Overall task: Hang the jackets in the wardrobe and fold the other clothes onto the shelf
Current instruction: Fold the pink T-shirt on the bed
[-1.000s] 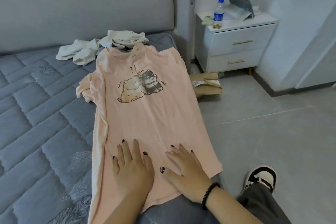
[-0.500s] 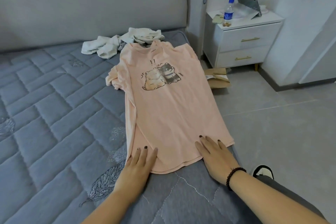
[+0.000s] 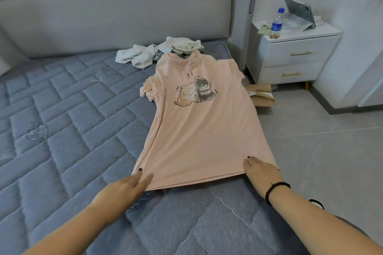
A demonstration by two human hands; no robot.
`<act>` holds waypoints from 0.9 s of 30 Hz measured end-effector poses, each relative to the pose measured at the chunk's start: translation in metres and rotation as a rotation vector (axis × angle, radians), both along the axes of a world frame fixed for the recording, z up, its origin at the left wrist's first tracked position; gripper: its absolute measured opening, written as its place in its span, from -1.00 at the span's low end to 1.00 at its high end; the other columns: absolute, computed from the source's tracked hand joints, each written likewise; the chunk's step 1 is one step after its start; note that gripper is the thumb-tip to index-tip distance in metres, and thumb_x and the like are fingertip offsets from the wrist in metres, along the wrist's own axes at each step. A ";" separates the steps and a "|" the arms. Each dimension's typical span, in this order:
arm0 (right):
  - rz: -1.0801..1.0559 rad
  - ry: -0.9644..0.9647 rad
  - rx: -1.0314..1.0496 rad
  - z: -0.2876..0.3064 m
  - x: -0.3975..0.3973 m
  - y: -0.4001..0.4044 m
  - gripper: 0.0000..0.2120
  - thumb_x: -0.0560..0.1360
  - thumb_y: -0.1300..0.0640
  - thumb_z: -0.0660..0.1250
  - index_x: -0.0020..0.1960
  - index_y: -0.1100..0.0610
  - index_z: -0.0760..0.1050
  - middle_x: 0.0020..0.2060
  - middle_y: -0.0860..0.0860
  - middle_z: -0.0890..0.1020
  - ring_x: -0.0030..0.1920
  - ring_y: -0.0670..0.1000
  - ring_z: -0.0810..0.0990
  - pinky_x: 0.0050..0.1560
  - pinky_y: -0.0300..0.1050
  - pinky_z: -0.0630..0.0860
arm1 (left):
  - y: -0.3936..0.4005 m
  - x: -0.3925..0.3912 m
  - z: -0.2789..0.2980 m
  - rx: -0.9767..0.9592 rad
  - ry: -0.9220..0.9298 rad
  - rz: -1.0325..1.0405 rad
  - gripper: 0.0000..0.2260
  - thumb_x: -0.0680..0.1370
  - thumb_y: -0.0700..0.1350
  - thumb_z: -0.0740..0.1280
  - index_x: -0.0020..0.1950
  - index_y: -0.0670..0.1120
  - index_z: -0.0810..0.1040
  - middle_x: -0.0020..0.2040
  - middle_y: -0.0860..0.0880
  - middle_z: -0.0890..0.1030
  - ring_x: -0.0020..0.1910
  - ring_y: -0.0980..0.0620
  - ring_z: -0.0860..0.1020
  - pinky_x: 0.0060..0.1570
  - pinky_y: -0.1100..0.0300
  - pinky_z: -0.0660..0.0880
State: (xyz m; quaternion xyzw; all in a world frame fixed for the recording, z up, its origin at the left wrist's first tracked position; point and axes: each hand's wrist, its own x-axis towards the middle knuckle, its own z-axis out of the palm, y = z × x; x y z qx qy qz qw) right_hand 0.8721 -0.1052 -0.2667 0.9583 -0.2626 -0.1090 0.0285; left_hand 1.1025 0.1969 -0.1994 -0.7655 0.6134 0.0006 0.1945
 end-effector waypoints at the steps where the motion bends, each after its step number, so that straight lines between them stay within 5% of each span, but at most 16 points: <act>1: 0.024 0.024 0.002 0.003 -0.002 0.007 -0.63 0.53 0.39 0.06 0.30 0.21 0.31 0.23 0.10 0.46 0.23 0.07 0.45 0.04 -0.06 0.47 | 0.009 0.001 0.000 0.007 0.011 0.010 -0.04 -0.29 -0.25 0.64 0.15 -0.08 0.66 -0.10 -0.12 0.71 -0.45 0.07 0.62 -0.62 0.30 0.46; 3: 0.076 0.067 0.024 0.008 -0.009 0.025 -0.62 0.50 0.42 0.09 0.30 0.23 0.31 0.21 0.12 0.47 0.20 0.10 0.46 0.02 -0.03 0.46 | 0.023 -0.003 0.008 0.045 0.038 0.038 0.00 -0.22 -0.18 0.68 0.24 -0.07 0.53 -0.07 -0.11 0.71 -0.38 0.07 0.65 -0.58 0.30 0.49; 5: 0.118 0.103 0.039 0.014 -0.017 0.045 -0.62 0.50 0.43 0.11 0.29 0.24 0.32 0.21 0.14 0.48 0.18 0.13 0.47 0.02 -0.01 0.46 | 0.039 -0.005 0.011 0.111 0.087 0.077 -0.07 0.12 -0.11 0.68 0.43 -0.05 0.38 0.21 -0.17 0.61 -0.09 0.06 0.68 -0.29 0.27 0.60; 7: 0.146 0.138 0.047 0.019 -0.025 0.066 -0.64 0.51 0.42 0.12 0.28 0.25 0.33 0.20 0.16 0.48 0.18 0.15 0.48 0.02 0.02 0.47 | 0.060 -0.010 0.004 0.114 0.076 0.094 -0.17 0.43 -0.09 0.50 0.57 -0.04 0.11 0.45 -0.18 0.39 0.18 0.05 0.59 0.03 0.22 0.58; 11: 0.171 0.161 0.067 0.018 -0.041 0.105 -0.64 0.50 0.43 0.12 0.27 0.24 0.35 0.20 0.18 0.49 0.17 0.16 0.50 0.02 0.03 0.46 | 0.095 -0.020 -0.008 0.323 0.130 0.186 -0.28 0.62 -0.24 0.17 0.59 0.07 -0.23 0.60 -0.09 0.00 0.46 -0.02 0.33 0.35 0.10 0.37; 18: -0.026 0.167 0.015 0.021 -0.071 0.113 -0.61 0.53 0.41 0.10 0.34 0.21 0.32 0.26 0.11 0.44 0.21 0.09 0.48 0.09 -0.04 0.47 | 0.120 -0.032 -0.019 0.300 0.112 0.203 -0.31 0.62 -0.27 0.10 0.58 0.10 -0.24 0.60 -0.06 0.03 0.40 -0.04 0.39 0.32 0.09 0.40; 27: 0.069 0.432 0.059 0.047 -0.075 0.116 -0.67 0.50 0.42 0.18 0.22 0.23 0.49 0.20 0.15 0.53 0.17 0.14 0.55 0.08 -0.08 0.47 | 0.118 -0.045 -0.019 0.395 0.098 0.242 -0.30 0.61 -0.23 0.17 0.59 0.03 -0.22 0.59 -0.16 0.06 0.43 -0.11 0.34 0.34 0.04 0.40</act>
